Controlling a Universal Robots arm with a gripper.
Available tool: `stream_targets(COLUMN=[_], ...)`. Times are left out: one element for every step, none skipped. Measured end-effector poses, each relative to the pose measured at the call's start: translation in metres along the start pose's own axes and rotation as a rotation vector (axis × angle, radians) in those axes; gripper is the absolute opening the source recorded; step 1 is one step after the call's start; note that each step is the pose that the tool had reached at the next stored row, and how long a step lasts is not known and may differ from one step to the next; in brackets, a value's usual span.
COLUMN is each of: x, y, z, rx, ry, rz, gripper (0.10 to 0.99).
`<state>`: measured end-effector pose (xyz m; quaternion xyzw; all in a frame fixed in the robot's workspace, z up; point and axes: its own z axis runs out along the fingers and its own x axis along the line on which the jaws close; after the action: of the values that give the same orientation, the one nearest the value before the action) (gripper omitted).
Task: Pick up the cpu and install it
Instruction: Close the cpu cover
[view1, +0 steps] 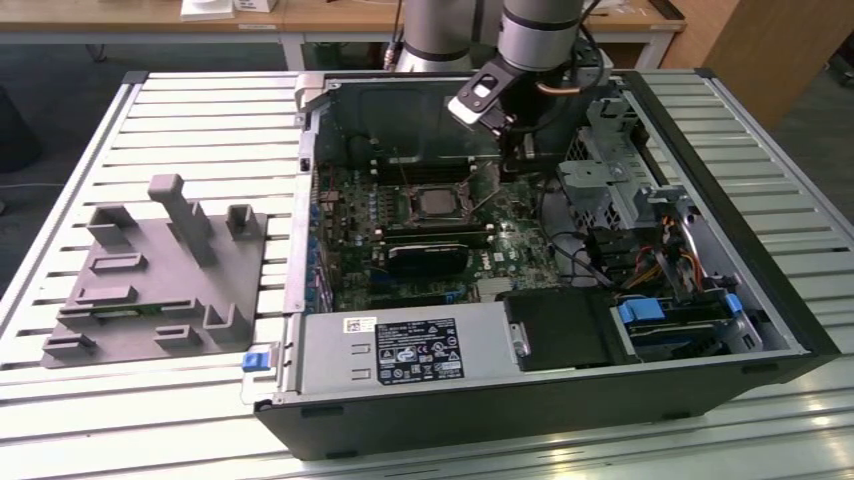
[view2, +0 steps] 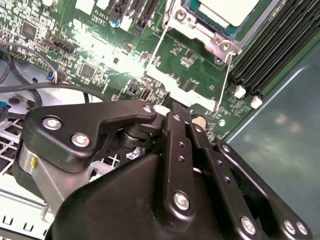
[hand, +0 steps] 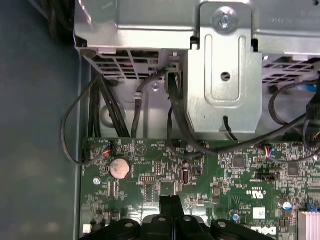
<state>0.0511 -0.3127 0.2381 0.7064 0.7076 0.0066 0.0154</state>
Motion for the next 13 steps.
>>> stream_targets(x=[0.0000, 0.0000, 0.0000, 0.0000, 0.0000, 0.0000, 0.0000, 0.0000, 0.0000, 0.0000, 0.0000, 0.0000, 0.0000], y=[-0.0011, -0.0020, -0.0030, -0.0040, -0.0050, -0.0061, -0.0072, -0.0082, -0.0092, -0.0101, -0.0110, -0.0119, -0.0128], z=[0.0000, -0.0001, -0.0001, -0.0001, -0.0002, -0.0002, -0.0002, -0.0002, -0.0003, -0.0003, -0.0003, -0.0004, -0.0004], rx=[0.000, 0.001, 0.001, 0.001, 0.001, 0.002, 0.002, 0.002, 0.002, 0.002, 0.002, 0.002, 0.003], ry=[0.0000, 0.0000, 0.0001, 0.0000, 0.0000, 0.0000, 0.0000, 0.0000, 0.0001, 0.0000, 0.0000, 0.0000, 0.0000], rz=[0.000, 0.000, 0.000, 0.000, 0.000, 0.000, 0.000, 0.000, 0.000, 0.000, 0.000, 0.000, 0.000], gripper=[0.106, 0.106, 0.106, 0.106, 0.106, 0.106, 0.106, 0.106, 0.106, 0.106, 0.106, 0.106, 0.106])
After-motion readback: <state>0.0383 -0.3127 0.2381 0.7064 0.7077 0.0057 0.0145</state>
